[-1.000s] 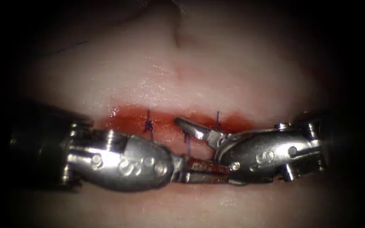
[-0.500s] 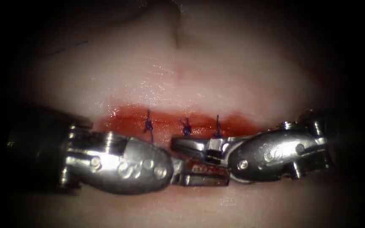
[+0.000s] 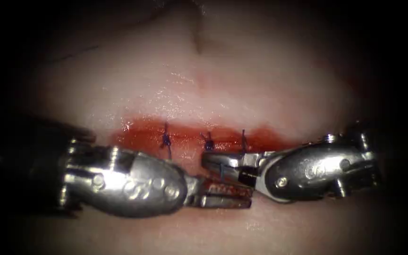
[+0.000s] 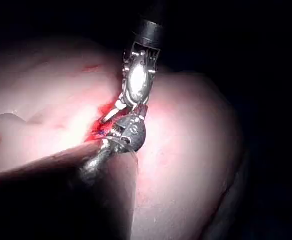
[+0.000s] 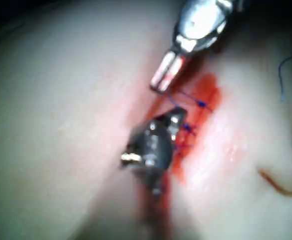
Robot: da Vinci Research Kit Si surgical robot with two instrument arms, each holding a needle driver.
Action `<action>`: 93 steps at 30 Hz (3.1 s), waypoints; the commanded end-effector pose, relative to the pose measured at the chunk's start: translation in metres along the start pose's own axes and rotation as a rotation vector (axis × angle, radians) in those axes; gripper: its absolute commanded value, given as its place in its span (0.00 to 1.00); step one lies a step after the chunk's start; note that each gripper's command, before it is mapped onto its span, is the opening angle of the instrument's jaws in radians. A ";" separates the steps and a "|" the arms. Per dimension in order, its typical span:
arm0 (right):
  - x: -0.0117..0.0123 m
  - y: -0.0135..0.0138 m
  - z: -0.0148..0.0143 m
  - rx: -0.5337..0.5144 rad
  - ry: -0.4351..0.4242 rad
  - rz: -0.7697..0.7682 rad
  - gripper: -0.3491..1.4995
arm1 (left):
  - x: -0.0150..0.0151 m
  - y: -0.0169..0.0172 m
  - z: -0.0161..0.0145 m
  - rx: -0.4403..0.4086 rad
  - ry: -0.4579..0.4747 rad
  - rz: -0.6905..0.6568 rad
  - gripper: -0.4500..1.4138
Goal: Wound Closure
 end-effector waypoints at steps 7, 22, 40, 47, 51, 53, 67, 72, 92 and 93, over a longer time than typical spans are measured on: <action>0.0012 0.0034 -0.0091 -0.104 0.000 0.076 0.96 | -0.0008 0.0025 0.0006 -0.038 0.011 0.008 0.00; -0.0001 0.0031 -0.0091 -0.135 0.007 0.078 0.98 | 0.0000 0.0065 0.0006 -0.330 0.004 -0.106 0.87; -0.0003 0.0026 -0.0089 -0.132 0.011 0.073 0.96 | -0.0066 0.0033 -0.0038 -0.312 0.006 -0.441 0.88; -0.0003 0.0023 -0.0087 -0.131 0.013 0.083 0.96 | -0.0125 0.0030 -0.0057 -0.288 -0.022 -0.514 0.85; -0.0002 0.0023 -0.0087 -0.128 0.016 0.089 0.96 | -0.0142 0.0024 -0.0066 -0.273 -0.027 -0.533 0.85; -0.0002 0.0023 -0.0087 -0.128 0.016 0.089 0.96 | -0.0158 0.0021 -0.0078 -0.262 -0.031 -0.547 0.84; -0.0002 0.0022 -0.0087 -0.128 0.017 0.095 0.96 | -0.0194 -0.0007 -0.0179 -0.119 -0.158 -0.564 0.83; 0.0000 0.0022 -0.0087 -0.124 0.012 0.102 0.95 | -0.0162 -0.0031 -0.0222 -0.039 -0.111 -0.519 0.82; 0.0045 0.0019 -0.0095 -0.069 -0.022 0.260 0.82 | -0.0078 -0.0034 -0.0171 0.174 0.109 -0.072 0.58; 0.0045 0.0019 -0.0095 -0.069 -0.022 0.260 0.82 | -0.0078 -0.0034 -0.0171 0.174 0.109 -0.072 0.58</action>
